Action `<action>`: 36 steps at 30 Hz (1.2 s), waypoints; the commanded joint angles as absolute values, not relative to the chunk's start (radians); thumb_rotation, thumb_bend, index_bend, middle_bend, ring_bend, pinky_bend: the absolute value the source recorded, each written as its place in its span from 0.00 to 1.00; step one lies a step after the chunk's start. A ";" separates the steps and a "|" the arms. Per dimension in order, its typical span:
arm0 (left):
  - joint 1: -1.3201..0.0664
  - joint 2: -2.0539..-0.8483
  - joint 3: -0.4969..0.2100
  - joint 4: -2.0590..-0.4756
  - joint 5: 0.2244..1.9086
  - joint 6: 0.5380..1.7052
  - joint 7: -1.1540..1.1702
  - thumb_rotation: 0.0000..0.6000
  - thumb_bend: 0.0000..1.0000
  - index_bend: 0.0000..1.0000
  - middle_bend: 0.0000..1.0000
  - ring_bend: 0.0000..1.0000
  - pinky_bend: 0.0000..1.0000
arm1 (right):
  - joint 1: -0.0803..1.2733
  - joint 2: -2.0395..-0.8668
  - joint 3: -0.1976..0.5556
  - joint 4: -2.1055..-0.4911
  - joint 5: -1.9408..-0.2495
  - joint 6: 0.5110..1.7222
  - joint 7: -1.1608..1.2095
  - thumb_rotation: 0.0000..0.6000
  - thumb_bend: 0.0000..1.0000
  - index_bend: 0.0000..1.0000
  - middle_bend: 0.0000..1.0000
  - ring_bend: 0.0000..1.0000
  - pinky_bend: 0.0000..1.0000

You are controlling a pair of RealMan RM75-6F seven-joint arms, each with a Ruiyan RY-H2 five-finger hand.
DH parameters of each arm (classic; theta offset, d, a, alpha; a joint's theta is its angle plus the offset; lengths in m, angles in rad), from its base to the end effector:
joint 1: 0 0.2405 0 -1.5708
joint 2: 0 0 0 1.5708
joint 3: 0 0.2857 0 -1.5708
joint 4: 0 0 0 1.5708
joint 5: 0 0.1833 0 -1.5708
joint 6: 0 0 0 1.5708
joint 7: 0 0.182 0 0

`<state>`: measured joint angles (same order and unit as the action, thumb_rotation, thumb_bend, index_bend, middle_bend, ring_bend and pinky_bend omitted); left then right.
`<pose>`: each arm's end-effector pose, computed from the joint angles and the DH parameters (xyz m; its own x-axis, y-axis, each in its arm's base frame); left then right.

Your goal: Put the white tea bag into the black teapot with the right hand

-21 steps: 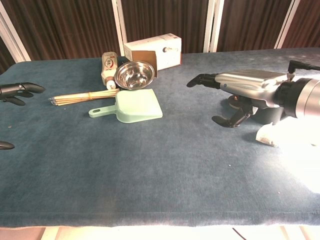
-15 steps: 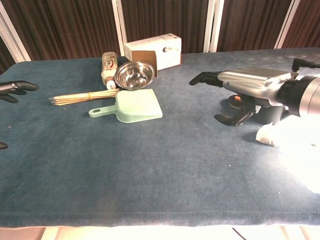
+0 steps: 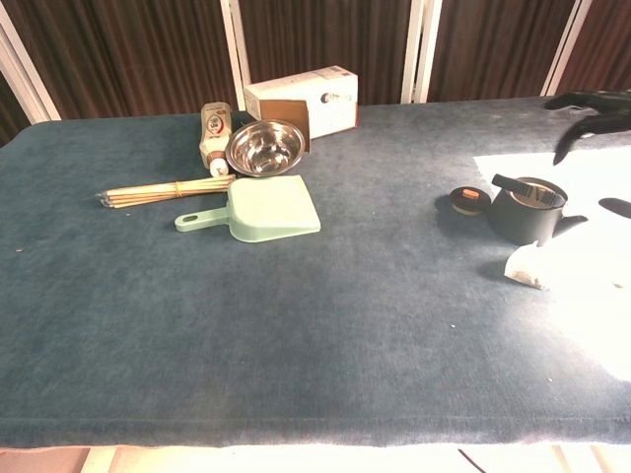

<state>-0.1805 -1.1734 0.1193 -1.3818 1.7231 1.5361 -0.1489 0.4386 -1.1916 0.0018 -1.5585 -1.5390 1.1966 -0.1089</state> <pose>-0.3194 0.2166 0.1594 0.4482 0.0958 0.8888 0.8623 -0.3083 -0.4017 -0.2589 -0.3090 0.1177 0.5561 -0.1423 0.8189 -0.7942 -0.3813 0.4731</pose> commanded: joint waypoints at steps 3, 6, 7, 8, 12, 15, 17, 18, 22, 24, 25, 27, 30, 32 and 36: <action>-0.023 -1.388 0.155 -1.053 1.767 1.698 -0.186 1.00 0.02 0.00 0.01 0.00 0.13 | 0.339 -1.251 -0.079 -1.177 -1.609 1.274 0.224 1.00 0.33 0.42 0.00 0.00 0.00; -0.013 -1.439 0.156 -0.977 1.769 1.704 -0.219 1.00 0.02 0.00 0.01 0.00 0.13 | 0.347 -1.320 -0.086 -1.054 -1.609 1.231 0.310 1.00 0.33 0.44 0.00 0.00 0.00; -0.012 -1.451 0.159 -0.959 1.772 1.704 -0.232 1.00 0.02 0.00 0.01 0.00 0.13 | 0.352 -1.347 -0.087 -1.008 -1.610 1.216 0.335 1.00 0.33 0.45 0.00 0.00 0.00; -0.011 -1.458 0.159 -0.947 1.772 1.704 -0.235 1.00 0.02 0.00 0.01 0.00 0.13 | 0.356 -1.368 -0.088 -0.978 -1.611 1.207 0.353 1.00 0.33 0.45 0.00 0.00 0.00; -0.007 -1.475 0.155 -0.921 1.766 1.699 -0.232 1.00 0.02 0.00 0.01 0.00 0.13 | 0.369 -1.449 -0.089 -0.855 -1.620 1.182 0.409 1.00 0.33 0.47 0.00 0.00 0.00; -0.007 -1.476 0.156 -0.917 1.763 1.693 -0.234 1.00 0.02 0.00 0.01 0.00 0.13 | 0.374 -1.486 -0.092 -0.798 -1.624 1.169 0.425 1.00 0.33 0.49 0.00 0.00 0.00; -0.007 -1.477 0.155 -0.915 1.761 1.689 -0.236 1.00 0.02 0.00 0.01 0.00 0.13 | 0.378 -1.504 -0.098 -0.773 -1.630 1.157 0.443 1.00 0.33 0.50 0.00 0.00 0.00; -0.007 -1.477 0.155 -0.914 1.761 1.688 -0.237 1.00 0.02 0.00 0.01 0.00 0.13 | 0.380 -1.511 -0.100 -0.764 -1.633 1.155 0.446 1.00 0.33 0.50 0.00 0.00 0.00; -0.008 -1.477 0.154 -0.911 1.759 1.686 -0.241 1.00 0.02 0.00 0.01 0.00 0.13 | 0.383 -1.538 -0.103 -0.732 -1.639 1.154 0.445 1.00 0.33 0.51 0.00 0.00 0.00; -0.007 -1.476 0.153 -0.910 1.758 1.686 -0.242 1.00 0.02 0.00 0.01 0.00 0.13 | 0.386 -1.546 -0.104 -0.725 -1.641 1.150 0.446 1.00 0.33 0.52 0.00 0.00 0.00; -0.007 -1.476 0.153 -0.909 1.757 1.686 -0.243 1.00 0.02 0.00 0.01 0.00 0.13 | 0.387 -1.551 -0.104 -0.723 -1.642 1.150 0.446 1.00 0.33 0.52 0.00 0.00 0.00; -0.006 -1.477 0.153 -0.907 1.755 1.684 -0.245 1.00 0.02 0.00 0.01 0.00 0.13 | 0.388 -1.557 -0.104 -0.719 -1.644 1.151 0.444 1.00 0.33 0.51 0.00 0.00 0.00; -0.004 -1.477 0.154 -0.903 1.753 1.681 -0.249 1.00 0.02 0.00 0.01 0.00 0.13 | 0.391 -1.564 -0.103 -0.714 -1.642 1.148 0.439 1.00 0.33 0.51 0.00 0.00 0.00; -0.002 -1.478 0.153 -0.900 1.751 1.681 -0.251 1.00 0.02 0.00 0.01 0.00 0.13 | 0.393 -1.568 -0.101 -0.711 -1.640 1.142 0.432 1.00 0.33 0.51 0.00 0.00 0.00; 0.000 -1.479 0.153 -0.897 1.750 1.680 -0.253 1.00 0.02 0.00 0.01 0.00 0.13 | 0.395 -1.574 -0.098 -0.705 -1.633 1.129 0.424 1.00 0.33 0.52 0.00 0.00 0.00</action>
